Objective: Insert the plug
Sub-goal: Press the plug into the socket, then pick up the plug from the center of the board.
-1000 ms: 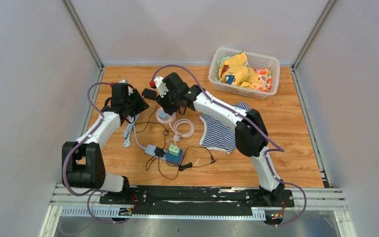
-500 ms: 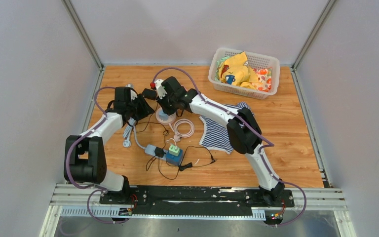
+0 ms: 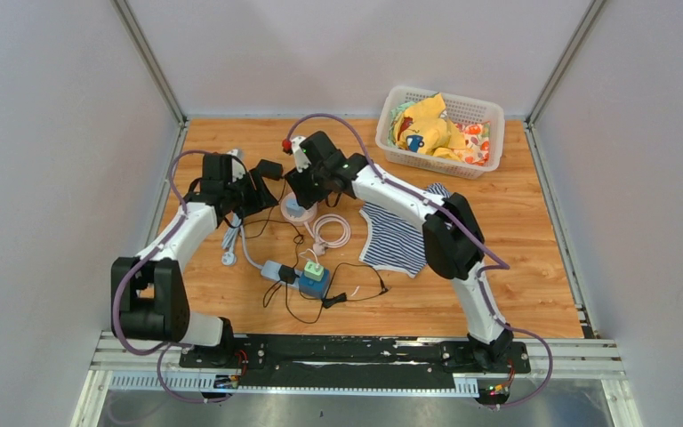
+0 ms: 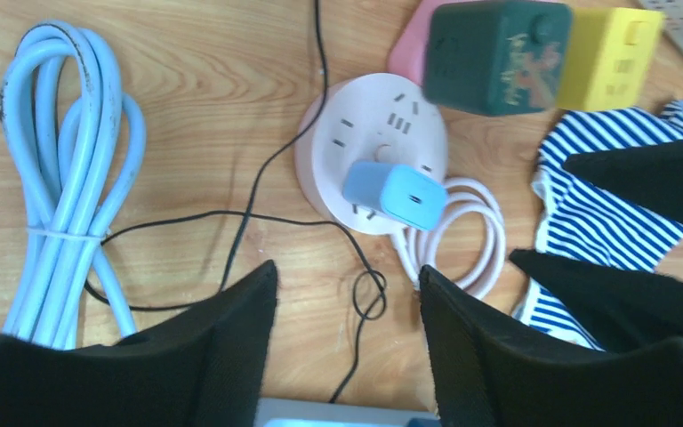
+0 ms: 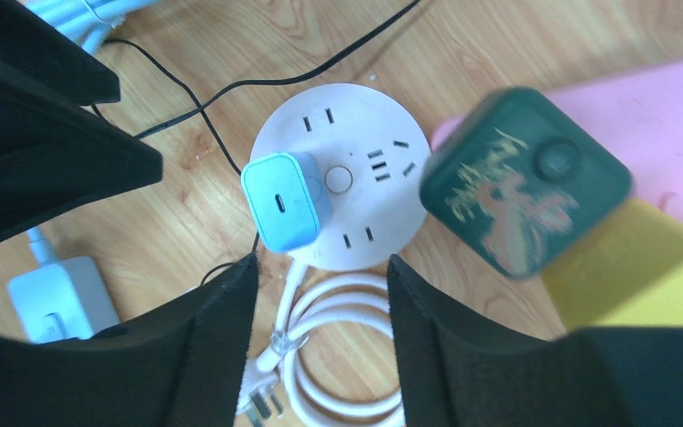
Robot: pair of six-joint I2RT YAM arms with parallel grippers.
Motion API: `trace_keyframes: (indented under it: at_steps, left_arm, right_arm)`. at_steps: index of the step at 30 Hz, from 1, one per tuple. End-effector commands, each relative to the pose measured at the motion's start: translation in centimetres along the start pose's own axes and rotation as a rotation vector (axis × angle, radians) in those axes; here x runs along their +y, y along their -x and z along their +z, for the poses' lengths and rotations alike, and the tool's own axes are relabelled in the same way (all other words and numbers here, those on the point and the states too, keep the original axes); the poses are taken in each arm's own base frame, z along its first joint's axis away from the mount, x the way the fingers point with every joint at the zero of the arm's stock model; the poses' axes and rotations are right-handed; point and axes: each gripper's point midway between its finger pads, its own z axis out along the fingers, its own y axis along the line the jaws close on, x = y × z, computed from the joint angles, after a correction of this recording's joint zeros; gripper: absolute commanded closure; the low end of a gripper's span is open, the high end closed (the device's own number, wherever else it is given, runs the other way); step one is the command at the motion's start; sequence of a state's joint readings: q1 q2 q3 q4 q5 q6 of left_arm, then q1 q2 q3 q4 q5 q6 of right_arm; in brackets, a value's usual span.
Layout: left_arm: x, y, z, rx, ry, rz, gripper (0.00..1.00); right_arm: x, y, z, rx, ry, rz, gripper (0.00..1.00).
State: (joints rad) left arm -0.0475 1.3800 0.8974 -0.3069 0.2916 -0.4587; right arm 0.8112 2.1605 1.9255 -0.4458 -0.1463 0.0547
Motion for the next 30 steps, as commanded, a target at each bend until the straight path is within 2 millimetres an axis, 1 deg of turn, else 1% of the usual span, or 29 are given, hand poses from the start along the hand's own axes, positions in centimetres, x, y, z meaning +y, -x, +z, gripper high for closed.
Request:
trace_keyframes:
  at_steps: [1, 2, 3, 4, 5, 6, 7, 8, 9, 11, 12, 14, 16, 17, 20, 24, 25, 26, 28, 30]
  left_arm:
    - [-2.0, 0.5, -3.3, -0.043, -0.071, 0.092, 0.36]
    - [-2.4, 0.6, -4.0, -0.061, -0.087, 0.105, 0.35]
    - [-2.7, 0.7, -4.7, -0.081, -0.100, 0.118, 0.32]
    - [-3.1, 0.8, -5.4, -0.104, -0.112, 0.129, 0.27]
    - [-3.3, 0.8, -6.1, -0.127, -0.124, 0.141, 0.16]
    - [-3.5, 0.8, -6.7, -0.147, -0.135, 0.154, 0.03]
    - [-3.7, 0.7, -7.3, -0.168, -0.146, 0.166, 0.01]
    - [-4.0, 0.6, -7.9, -0.184, -0.160, 0.179, 0.00]
    - [-4.2, 0.4, -8.3, -0.201, -0.178, 0.193, 0.00]
    - [-4.6, 0.2, -9.1, -0.252, -0.209, 0.223, 0.00]
    - [-4.6, 0.1, -9.3, -0.276, -0.217, 0.231, 0.00]
    - [-4.5, 0.2, -9.6, -0.335, -0.226, 0.237, 0.00]
    - [-4.4, -0.1, -10.1, -0.370, -0.235, 0.234, 0.00]
    - [-4.5, -0.3, -10.2, -0.380, -0.244, 0.234, 0.00]
    - [-4.8, -0.2, -10.7, -0.401, -0.257, 0.200, 0.00]
    - [-3.9, -0.3, -10.5, -0.376, -0.205, 0.071, 0.00]
    - [-4.0, -0.4, -10.5, -0.363, -0.206, 0.095, 0.00]
    - [-4.3, -0.6, -10.6, -0.352, -0.220, 0.155, 0.00]
    - [-3.5, -0.7, -10.7, -0.351, -0.177, 0.162, 0.00]
    - [-3.2, -0.8, -11.0, -0.364, -0.162, 0.160, 0.00]
  right_arm:
    - [-1.7, 1.8, -6.3, -0.067, -0.065, 0.079, 0.32]
    - [-2.1, 1.6, -7.1, -0.070, -0.085, 0.086, 0.27]
    - [-2.5, 1.4, -8.1, -0.075, -0.105, 0.100, 0.20]
    - [-2.9, 1.0, -8.8, -0.076, -0.122, 0.121, 0.07]
    - [-3.2, 0.7, -9.9, -0.083, -0.138, 0.144, 0.01]
    - [-3.4, 0.2, -10.8, -0.087, -0.155, 0.170, 0.00]
    - [-3.8, 0.0, -12.1, -0.099, -0.177, 0.186, 0.00]
    - [-4.2, -0.8, -12.7, -0.093, -0.206, 0.202, 0.00]
    - [-4.7, -1.4, -13.9, -0.099, -0.242, 0.218, 0.00]
    - [-5.8, -3.0, -15.5, -0.093, -0.316, 0.266, 0.00]
    - [-6.4, -4.6, -15.9, -0.070, -0.359, 0.293, 0.00]
    - [-7.8, -6.7, -17.5, -0.053, -0.451, 0.362, 0.00]
    - [-9.0, -9.3, -18.9, -0.010, -0.532, 0.448, 0.00]
    - [-9.5, -11.1, -19.5, 0.037, -0.570, 0.491, 0.00]
    - [-10.4, -14.8, -20.7, 0.098, -0.636, 0.629, 0.02]
    - [-11.7, -18.8, -22.3, 0.125, -0.726, 0.771, 0.10]
    - [-12.1, -19.6, -22.7, 0.124, -0.754, 0.790, 0.12]
    - [-12.5, -20.4, -23.2, 0.121, -0.779, 0.809, 0.14]
    - [-13.1, -21.9, -23.9, 0.124, -0.814, 0.837, 0.19]
    - [-13.2, -23.0, -23.8, 0.150, -0.795, 0.820, 0.20]
